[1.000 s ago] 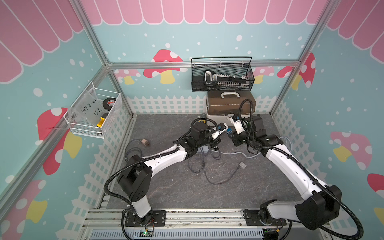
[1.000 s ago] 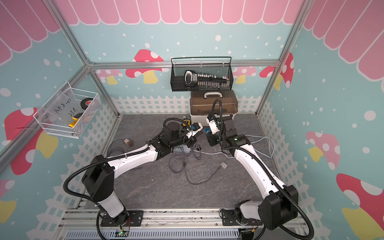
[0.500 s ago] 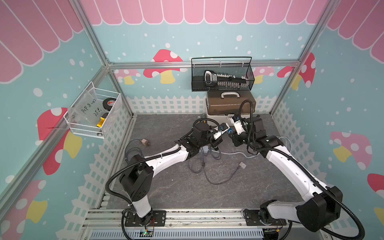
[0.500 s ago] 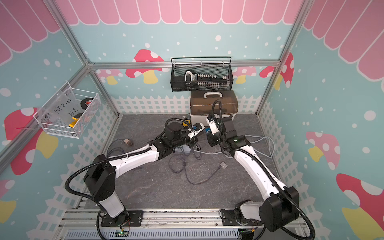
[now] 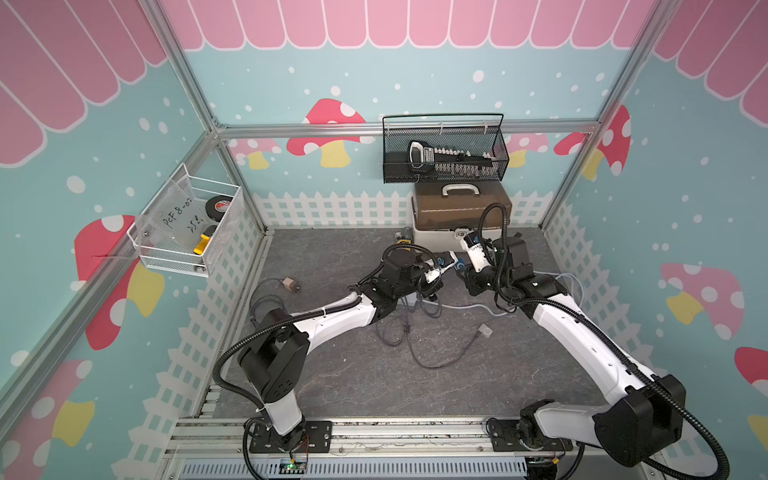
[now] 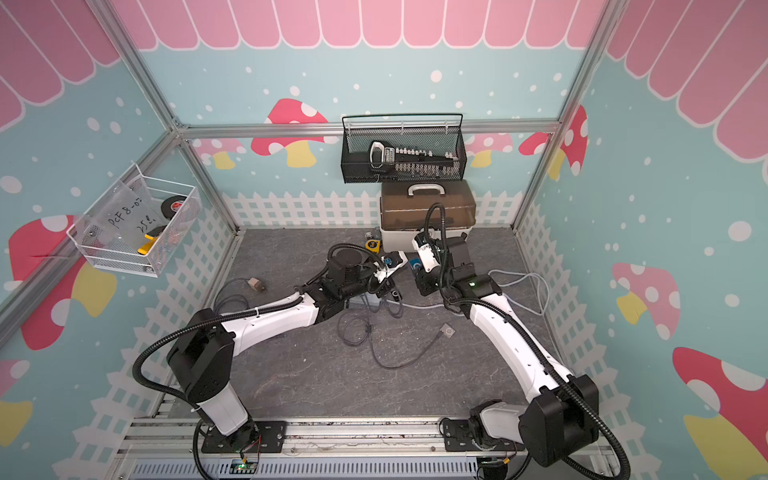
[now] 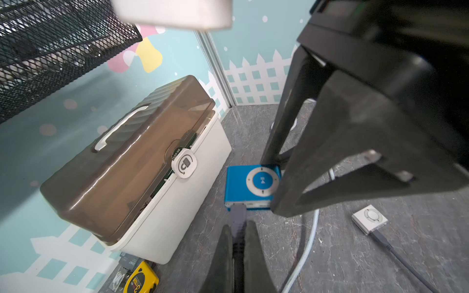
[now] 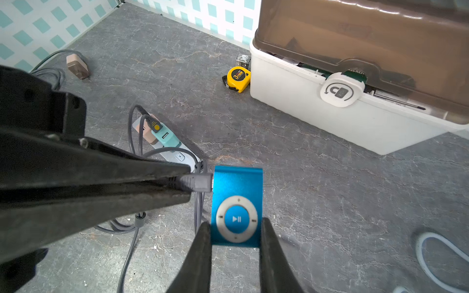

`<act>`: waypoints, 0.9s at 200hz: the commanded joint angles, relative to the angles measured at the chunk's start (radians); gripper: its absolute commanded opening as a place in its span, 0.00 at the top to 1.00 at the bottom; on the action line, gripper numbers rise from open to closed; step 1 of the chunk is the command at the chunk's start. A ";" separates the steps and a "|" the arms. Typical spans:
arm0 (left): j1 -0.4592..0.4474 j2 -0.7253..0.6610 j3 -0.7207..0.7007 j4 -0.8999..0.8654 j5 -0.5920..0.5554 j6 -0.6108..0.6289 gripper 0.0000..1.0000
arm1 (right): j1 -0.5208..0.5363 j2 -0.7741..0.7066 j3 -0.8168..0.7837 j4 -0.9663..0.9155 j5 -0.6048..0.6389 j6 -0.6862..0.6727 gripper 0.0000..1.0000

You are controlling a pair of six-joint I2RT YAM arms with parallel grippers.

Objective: Charge mp3
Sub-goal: Insert the charging cable into the MP3 player.

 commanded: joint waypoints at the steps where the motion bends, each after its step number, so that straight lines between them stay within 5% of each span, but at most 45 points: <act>1: 0.010 0.014 -0.007 0.104 0.055 0.019 1.00 | 0.052 -0.047 -0.021 0.027 -0.324 -0.077 0.97; 104: 0.056 0.016 -0.020 0.093 0.128 0.032 1.00 | 0.021 -0.091 -0.074 0.030 -0.405 -0.199 1.00; 180: 0.045 0.073 0.061 0.158 0.111 -0.160 1.00 | 0.039 -0.079 -0.091 0.153 -0.330 -0.101 1.00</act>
